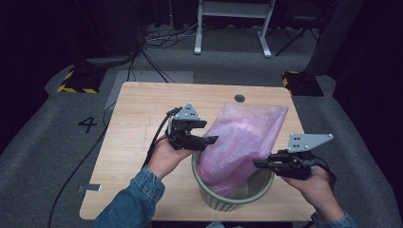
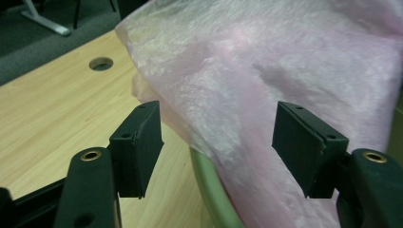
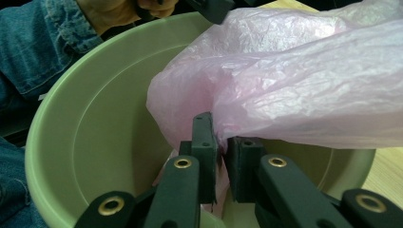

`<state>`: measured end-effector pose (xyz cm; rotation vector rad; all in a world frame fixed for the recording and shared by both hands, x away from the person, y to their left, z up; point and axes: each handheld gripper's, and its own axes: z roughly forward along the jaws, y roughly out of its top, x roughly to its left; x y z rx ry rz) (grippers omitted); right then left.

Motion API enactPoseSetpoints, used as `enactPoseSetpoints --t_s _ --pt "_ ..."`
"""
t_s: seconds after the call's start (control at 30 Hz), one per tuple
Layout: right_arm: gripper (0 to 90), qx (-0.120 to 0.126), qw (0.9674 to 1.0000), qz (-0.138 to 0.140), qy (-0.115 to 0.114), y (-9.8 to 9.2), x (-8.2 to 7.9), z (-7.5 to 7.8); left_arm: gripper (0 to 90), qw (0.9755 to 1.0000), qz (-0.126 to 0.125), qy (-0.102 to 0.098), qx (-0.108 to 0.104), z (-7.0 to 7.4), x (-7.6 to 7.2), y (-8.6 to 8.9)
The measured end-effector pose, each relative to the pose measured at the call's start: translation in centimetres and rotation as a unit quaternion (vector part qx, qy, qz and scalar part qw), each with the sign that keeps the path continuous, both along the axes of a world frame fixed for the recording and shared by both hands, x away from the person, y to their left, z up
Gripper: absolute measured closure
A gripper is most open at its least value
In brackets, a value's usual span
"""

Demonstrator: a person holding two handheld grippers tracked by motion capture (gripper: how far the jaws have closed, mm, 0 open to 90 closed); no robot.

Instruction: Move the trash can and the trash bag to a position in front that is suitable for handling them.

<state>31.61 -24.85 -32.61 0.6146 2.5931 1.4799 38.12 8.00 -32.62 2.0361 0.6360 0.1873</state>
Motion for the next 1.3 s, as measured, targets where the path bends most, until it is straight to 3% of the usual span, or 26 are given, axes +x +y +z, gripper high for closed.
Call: enactPoseSetpoints --t_s 0.2,0.27,0.33,0.4,0.47,0.5,0.57,0.7,0.93,1.03,1.17,1.3 --pt "82.0 -0.001 1.0000 -0.001 0.006 0.0 0.5 -0.3 37.5 0.9997 0.008 0.022 0.012 -0.7 1.2 -1.2" --pt "81.9 -0.001 1.0000 -0.003 0.006 0.0 0.6 -0.3 49.6 0.9998 0.009 0.003 0.018 -0.5 0.9 -1.4" --pt "82.0 0.000 1.0000 -0.004 0.006 0.0 0.6 -0.2 67.9 0.9994 0.010 -0.018 0.029 -0.1 0.4 -1.5" --pt "82.0 0.001 1.0000 -0.004 0.004 -0.1 0.5 -0.1 80.4 0.9978 0.020 -0.048 0.041 0.2 -0.2 -1.5" --pt "82.2 0.000 1.0000 -0.005 0.004 -0.2 0.4 -0.1 81.9 0.9972 0.025 -0.060 0.035 0.4 -0.8 -1.1" --pt "82.3 0.000 1.0000 -0.006 0.004 -0.2 0.3 -0.1 89.3 0.9974 0.020 -0.067 0.019 0.6 -1.2 -0.8" --pt "82.5 -0.004 1.0000 -0.005 0.004 -0.3 0.0 -0.2 89.8 0.9972 0.005 -0.075 -0.002 1.1 -2.1 0.0" --pt "83.2 -0.013 0.9999 -0.006 0.004 -0.6 -0.5 -0.3 89.9 0.9957 -0.017 -0.090 -0.012 1.2 -4.2 1.0" --pt "83.6 -0.014 0.9998 -0.007 0.010 -1.2 -1.7 -0.5 89.9 0.9956 -0.048 -0.074 -0.033 0.2 -7.3 2.9" --pt "81.8 -0.007 1.0000 -0.005 0.001 -1.6 -3.0 -0.4 89.8 0.9945 -0.056 -0.081 -0.037 0.2 -8.8 3.2" --pt "65.9 -0.003 0.9997 -0.022 -0.008 -1.8 -3.5 0.0 89.9 0.9930 -0.069 -0.088 -0.038 0.3 -9.7 2.9" --pt "47.4 0.025 0.9963 -0.077 -0.029 -2.4 -2.8 0.6 89.8 0.9918 -0.090 -0.087 -0.026 -0.1 -10.1 2.1"
